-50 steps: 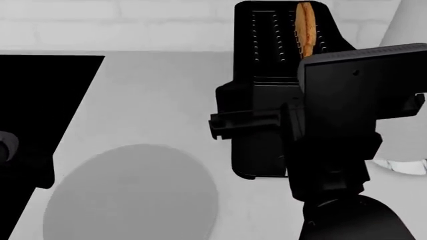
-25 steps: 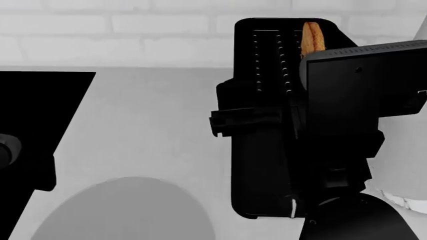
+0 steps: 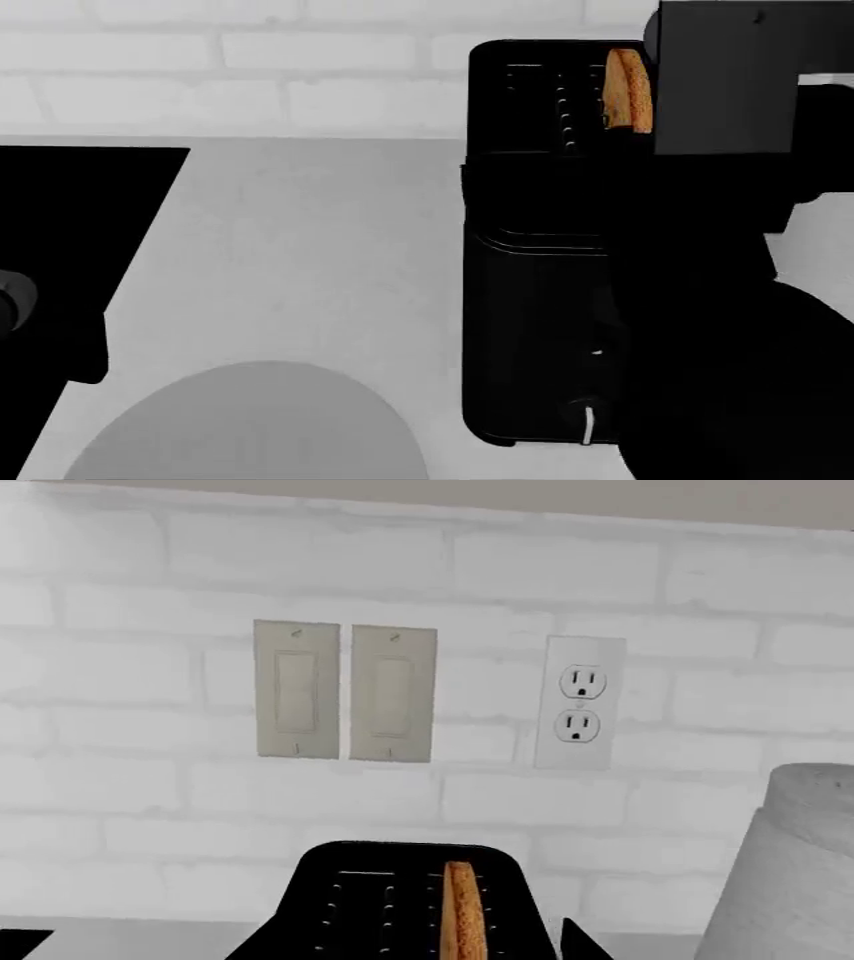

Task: Place the toasted item on a plate.

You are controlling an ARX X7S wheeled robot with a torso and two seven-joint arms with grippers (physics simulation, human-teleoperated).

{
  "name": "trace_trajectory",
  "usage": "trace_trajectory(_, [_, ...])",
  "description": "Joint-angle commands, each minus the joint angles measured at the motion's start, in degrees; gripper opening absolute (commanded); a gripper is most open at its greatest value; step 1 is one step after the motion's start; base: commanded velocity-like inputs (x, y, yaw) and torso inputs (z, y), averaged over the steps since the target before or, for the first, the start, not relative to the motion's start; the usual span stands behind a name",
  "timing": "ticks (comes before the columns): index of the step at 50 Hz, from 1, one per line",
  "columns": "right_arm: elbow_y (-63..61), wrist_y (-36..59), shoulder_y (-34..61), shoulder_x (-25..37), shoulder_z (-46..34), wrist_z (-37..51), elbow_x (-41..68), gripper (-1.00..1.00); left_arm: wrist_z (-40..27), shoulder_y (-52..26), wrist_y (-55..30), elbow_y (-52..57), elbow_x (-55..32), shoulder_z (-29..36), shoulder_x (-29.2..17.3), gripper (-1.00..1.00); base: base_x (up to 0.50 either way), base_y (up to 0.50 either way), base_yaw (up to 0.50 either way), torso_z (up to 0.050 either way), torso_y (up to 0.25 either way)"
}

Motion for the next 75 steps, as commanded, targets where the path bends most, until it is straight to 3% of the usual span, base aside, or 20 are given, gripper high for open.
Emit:
trace_trajectory(1, [15.0, 4.6, 8.9, 4.5, 1.7, 26.0, 31.4, 1.00, -0.2, 0.3, -1.1, 1.2, -0.4, -0.6, -0.6, 1.00, 0.00, 0.00, 0.00, 0.000, 0.000])
trace_trajectory(9, [23.6, 3.4, 13.3, 6.1, 0.1, 34.9, 43.4, 1.00, -0.4, 0.2, -1.5, 1.6, -0.5, -0.7, -0.7, 1.00, 0.00, 0.00, 0.00, 0.000, 0.000])
trace_trajectory(15, [26.2, 2.5, 14.3, 7.3, -2.2, 35.4, 44.1, 1.00, -0.2, 0.3, -1.8, 1.9, -0.9, -0.7, -0.6, 1.00, 0.00, 0.00, 0.00, 0.000, 0.000])
trace_trajectory(33, [32.1, -3.8, 16.5, 11.1, -11.5, 23.3, 33.6, 1.00, -0.4, 0.7, -2.6, 3.2, -1.6, -1.4, -1.0, 1.00, 0.00, 0.00, 0.00, 0.000, 0.000])
trace_trajectory(48, [38.9, -7.4, 18.5, 10.8, -17.5, 16.5, 28.3, 1.00, -0.6, 1.4, -2.1, 3.1, -1.8, -1.2, -0.9, 1.00, 0.00, 0.00, 0.00, 0.000, 0.000])
trace_trajectory(75, [49.2, -10.8, 20.4, 10.8, -22.5, 11.3, 23.5, 1.00, -0.9, 1.8, -1.6, 2.9, -2.0, -0.9, -1.2, 1.00, 0.00, 0.00, 0.00, 0.000, 0.000])
